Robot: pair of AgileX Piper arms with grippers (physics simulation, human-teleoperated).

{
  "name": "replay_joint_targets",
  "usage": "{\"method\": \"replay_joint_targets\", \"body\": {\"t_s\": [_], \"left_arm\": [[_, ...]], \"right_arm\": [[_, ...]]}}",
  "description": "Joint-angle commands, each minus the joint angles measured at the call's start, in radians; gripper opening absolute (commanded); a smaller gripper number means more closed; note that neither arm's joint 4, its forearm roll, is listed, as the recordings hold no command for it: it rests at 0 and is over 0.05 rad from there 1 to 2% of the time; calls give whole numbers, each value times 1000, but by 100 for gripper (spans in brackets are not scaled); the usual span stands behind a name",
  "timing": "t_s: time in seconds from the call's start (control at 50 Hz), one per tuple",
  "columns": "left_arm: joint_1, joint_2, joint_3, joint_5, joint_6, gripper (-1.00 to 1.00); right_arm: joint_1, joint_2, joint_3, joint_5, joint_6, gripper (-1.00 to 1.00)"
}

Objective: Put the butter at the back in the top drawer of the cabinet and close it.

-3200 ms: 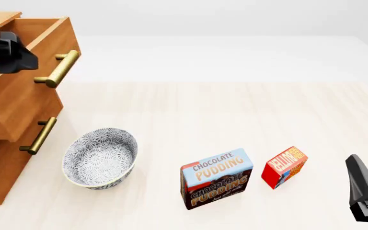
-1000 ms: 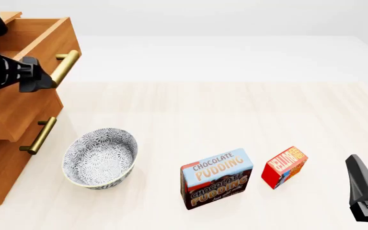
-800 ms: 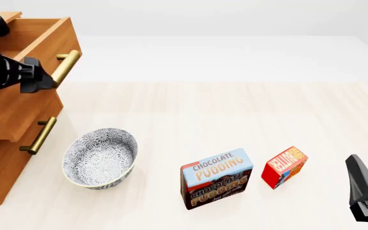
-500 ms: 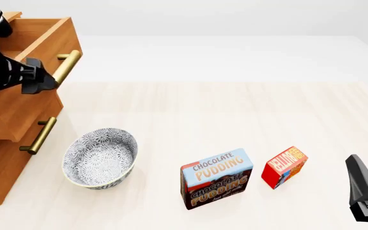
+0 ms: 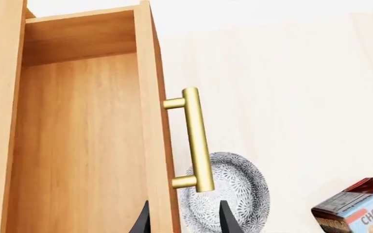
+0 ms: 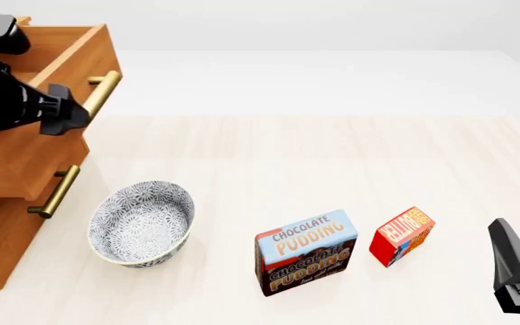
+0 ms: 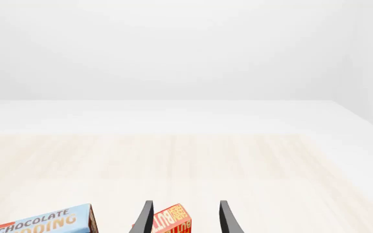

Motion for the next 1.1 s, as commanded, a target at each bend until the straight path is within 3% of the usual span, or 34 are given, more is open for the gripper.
{"method": "replay_joint_targets", "body": {"t_s": [0.02, 1.1], "left_arm": [[-28, 56, 52, -10, 6, 100], [-141, 136, 88, -91, -11, 100]], "right_arm": [[0, 0, 0, 0, 0, 100], [0, 0, 0, 0, 0, 100]]}}
